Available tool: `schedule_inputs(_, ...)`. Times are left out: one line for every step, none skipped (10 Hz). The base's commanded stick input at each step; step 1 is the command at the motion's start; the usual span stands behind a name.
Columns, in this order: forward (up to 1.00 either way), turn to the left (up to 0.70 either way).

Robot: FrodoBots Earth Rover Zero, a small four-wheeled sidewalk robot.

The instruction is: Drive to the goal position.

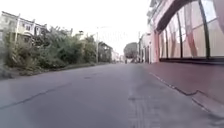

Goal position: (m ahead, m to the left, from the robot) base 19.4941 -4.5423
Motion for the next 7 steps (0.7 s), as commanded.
schedule_inputs(1.0,-0.14)
schedule_inputs(1.0,-0.4)
schedule_inputs(1.0,-0.4)
schedule_inputs(1.0,-0.4)
schedule_inputs(1.0,-0.4)
schedule_inputs(1.0,-0.4)
schedule_inputs(1.0,-0.4)
